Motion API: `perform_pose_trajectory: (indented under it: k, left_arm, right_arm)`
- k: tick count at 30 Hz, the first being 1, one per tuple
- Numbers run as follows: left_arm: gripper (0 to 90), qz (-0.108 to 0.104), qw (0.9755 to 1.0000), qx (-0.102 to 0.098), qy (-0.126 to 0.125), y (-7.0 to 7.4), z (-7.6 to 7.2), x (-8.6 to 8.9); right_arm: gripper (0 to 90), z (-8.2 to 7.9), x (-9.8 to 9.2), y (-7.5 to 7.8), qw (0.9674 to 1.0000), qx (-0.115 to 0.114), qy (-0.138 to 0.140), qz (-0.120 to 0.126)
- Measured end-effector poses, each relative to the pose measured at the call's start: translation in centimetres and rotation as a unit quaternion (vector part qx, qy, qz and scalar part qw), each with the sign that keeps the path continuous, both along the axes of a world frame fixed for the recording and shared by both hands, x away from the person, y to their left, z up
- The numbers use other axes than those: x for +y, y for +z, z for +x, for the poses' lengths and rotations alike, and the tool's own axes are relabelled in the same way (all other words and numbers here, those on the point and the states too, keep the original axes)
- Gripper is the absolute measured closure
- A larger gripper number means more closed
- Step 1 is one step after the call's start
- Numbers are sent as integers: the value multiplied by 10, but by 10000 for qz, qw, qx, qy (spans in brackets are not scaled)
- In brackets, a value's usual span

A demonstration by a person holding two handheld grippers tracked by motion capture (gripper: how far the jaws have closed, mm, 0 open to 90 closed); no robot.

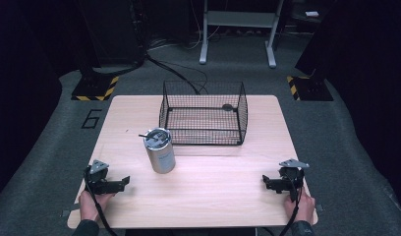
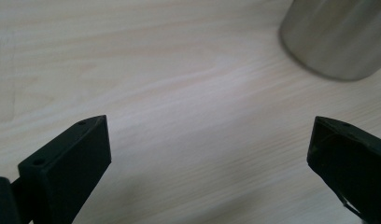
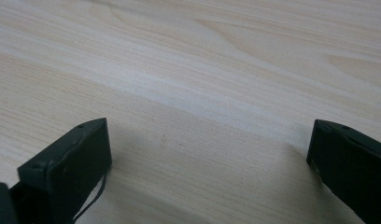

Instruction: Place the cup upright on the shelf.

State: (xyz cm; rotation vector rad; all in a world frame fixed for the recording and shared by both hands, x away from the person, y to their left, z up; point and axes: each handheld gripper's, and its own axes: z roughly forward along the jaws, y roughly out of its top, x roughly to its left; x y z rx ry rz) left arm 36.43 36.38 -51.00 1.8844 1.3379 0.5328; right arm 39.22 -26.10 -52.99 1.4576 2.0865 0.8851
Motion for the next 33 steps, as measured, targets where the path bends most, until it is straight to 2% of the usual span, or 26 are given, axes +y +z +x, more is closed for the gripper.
perform_pose_trajectory:
  k: [4,6,7,10,11,13,15,17,22,25,28,29,30,33]
  left_arm:
    - [0,-351,9986,-343,-216,20,-1,-15]
    - [0,-382,9977,-423,-377,29,0,-24]
    - [0,-391,9966,-482,-537,37,2,-33]
    - [0,-414,9958,-529,-626,41,5,-39]
    - [0,-461,9947,-624,-680,46,7,-46]
    - [0,-493,9942,-624,-722,48,8,-48]
    - [0,-565,9927,-707,-791,53,12,-57]
    - [0,-556,9925,-724,-815,55,13,-60]
    - [0,-702,9891,-839,-987,62,20,-73]
    - [0,-724,9877,-961,-1003,65,24,-79]
    - [0,-851,9866,-980,-989,66,28,-83]
    - [0,-902,9856,-1068,-949,67,32,-85]
    - [4,-902,9856,-1068,-949,67,32,-85]
    - [11,-1015,9836,-1154,-940,72,36,-90]
  right_arm:
    - [0,0,0,0,10000,1,14,-10]
    - [0,0,0,0,10000,-1,-5,5]
    - [0,0,0,0,10000,-1,1,0]
    - [0,0,0,0,10000,3,10,-6]
    - [0,0,0,0,10000,0,-1,-1]
    - [0,0,0,0,10000,1,14,-9]
    - [0,0,0,0,10000,0,-4,3]
    - [0,0,0,0,10000,-1,2,-3]
    - [0,0,0,0,10000,1,16,-11]
    - [0,0,0,0,10000,2,23,-18]
    - [0,0,0,0,10000,-1,0,0]
    - [0,0,0,0,10000,3,17,-12]
    - [0,0,0,0,10000,3,17,-12]
    - [0,0,0,0,10000,2,21,-17]
